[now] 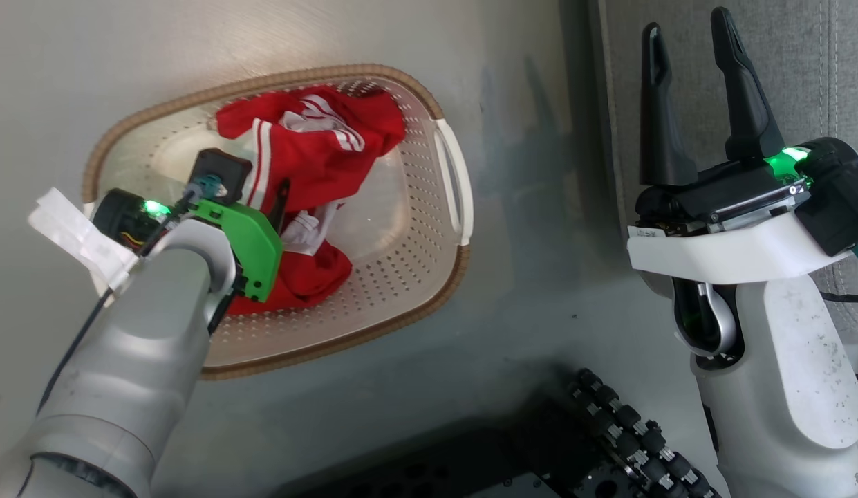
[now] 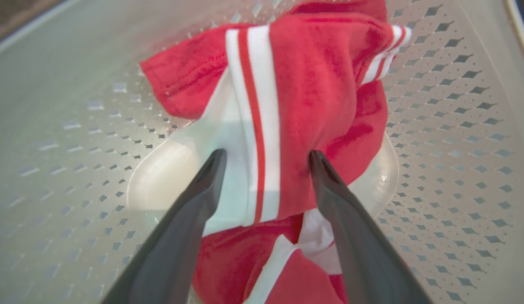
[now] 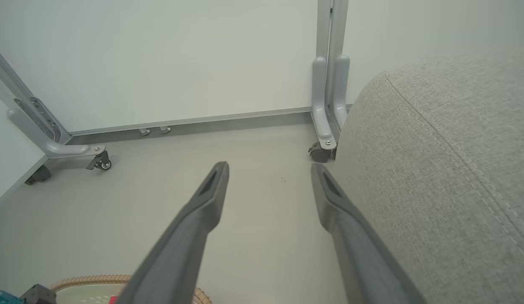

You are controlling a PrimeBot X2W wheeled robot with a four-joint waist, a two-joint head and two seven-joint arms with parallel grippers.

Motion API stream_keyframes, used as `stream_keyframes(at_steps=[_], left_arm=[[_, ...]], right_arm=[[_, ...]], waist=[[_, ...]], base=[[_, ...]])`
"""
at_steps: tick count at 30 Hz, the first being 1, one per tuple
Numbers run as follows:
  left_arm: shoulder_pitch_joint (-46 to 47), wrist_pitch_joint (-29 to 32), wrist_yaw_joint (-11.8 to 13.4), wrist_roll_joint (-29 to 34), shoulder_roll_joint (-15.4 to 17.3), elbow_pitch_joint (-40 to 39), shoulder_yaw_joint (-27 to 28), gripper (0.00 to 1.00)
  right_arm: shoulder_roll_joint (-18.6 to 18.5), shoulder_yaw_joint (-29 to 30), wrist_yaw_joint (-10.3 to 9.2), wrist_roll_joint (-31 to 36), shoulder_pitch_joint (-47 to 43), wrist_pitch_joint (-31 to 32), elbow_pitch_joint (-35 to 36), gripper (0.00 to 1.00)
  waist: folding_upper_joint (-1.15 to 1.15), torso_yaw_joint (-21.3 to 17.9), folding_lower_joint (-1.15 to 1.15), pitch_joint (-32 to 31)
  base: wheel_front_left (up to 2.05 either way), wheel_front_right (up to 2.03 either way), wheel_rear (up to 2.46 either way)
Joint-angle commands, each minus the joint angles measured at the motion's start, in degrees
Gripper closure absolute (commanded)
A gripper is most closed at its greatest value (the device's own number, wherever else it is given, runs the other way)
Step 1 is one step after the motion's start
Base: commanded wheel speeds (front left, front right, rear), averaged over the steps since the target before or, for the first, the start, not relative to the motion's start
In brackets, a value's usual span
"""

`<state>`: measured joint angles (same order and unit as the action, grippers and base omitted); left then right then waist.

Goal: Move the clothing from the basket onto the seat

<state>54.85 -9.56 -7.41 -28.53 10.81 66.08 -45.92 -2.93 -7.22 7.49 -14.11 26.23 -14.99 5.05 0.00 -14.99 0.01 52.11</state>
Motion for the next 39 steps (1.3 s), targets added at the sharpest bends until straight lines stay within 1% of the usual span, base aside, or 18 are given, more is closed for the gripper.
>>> stream_keyframes(at_steps=[1,4,9,12,19,23,24,25,30,33,39], left_arm=[[1.7,0.4,-0.1,-0.7,1.0,1.0,0.3,0.00],[3.6,1.1,0.0,-1.5,1.9,3.4,0.8,0.00],[6.1,1.0,0.6,-2.0,2.3,5.4,1.3,0.00],[7.0,1.2,0.7,-2.0,2.4,5.9,1.2,0.00],[8.8,2.0,1.8,-2.5,1.9,6.8,1.1,0.00],[8.7,3.1,1.5,-2.9,2.1,7.1,1.0,0.00],[8.8,3.2,1.4,-3.0,2.1,7.2,1.0,0.57],[8.8,3.3,1.4,-3.0,2.2,7.2,0.9,1.00],[9.2,3.4,1.9,-2.4,2.7,7.4,0.1,1.00],[8.2,2.7,2.0,-2.0,2.1,7.4,-0.4,1.00],[5.2,-2.0,1.5,-2.1,0.4,6.9,-1.3,1.00]], right_arm=[[0.1,-0.2,0.00,-0.5,1.0,-0.3,0.4,0.00],[0.0,-0.6,0.00,-1.2,1.0,-0.3,0.6,0.00],[0.1,-1.2,0.00,-2.0,1.2,-0.3,0.6,0.00],[0.0,-1.8,0.00,-2.4,1.4,-0.3,0.8,0.00],[0.0,-2.7,0.00,-3.7,1.3,-0.3,1.0,0.00],[0.0,-3.2,0.00,-4.5,1.0,-0.3,1.2,0.00],[0.0,-3.2,0.00,-4.5,0.8,-0.3,1.3,0.00],[0.0,-3.1,0.00,-4.6,0.7,-0.3,1.4,0.00],[0.0,-2.8,0.00,-4.5,0.6,-0.3,1.8,0.00],[0.0,-2.6,0.00,-3.9,0.6,-0.3,1.4,0.00],[0.0,-2.5,0.00,-1.7,-0.1,-0.3,0.6,0.00]], waist=[[0.00,-2.1,-0.01,2.8],[0.00,-2.6,-0.01,3.9],[0.00,-3.0,-0.01,5.3],[0.00,-3.4,-0.01,6.0],[0.00,-4.8,-0.01,8.1],[0.00,-5.4,-0.01,8.4],[0.00,-5.5,-0.01,8.4],[0.00,-5.6,-0.01,8.4],[0.00,-5.9,-0.01,8.1],[0.00,-5.3,-0.01,7.1],[0.00,-3.2,-0.01,2.8]], base=[[0.00,0.00,0.00],[0.00,0.00,0.00],[0.00,0.00,0.00],[0.00,0.00,0.00],[0.00,0.00,0.00],[0.00,0.00,0.00],[0.00,0.00,0.00],[0.00,0.00,0.00],[0.00,0.00,0.00],[0.00,0.00,0.00],[0.00,0.00,0.00]])
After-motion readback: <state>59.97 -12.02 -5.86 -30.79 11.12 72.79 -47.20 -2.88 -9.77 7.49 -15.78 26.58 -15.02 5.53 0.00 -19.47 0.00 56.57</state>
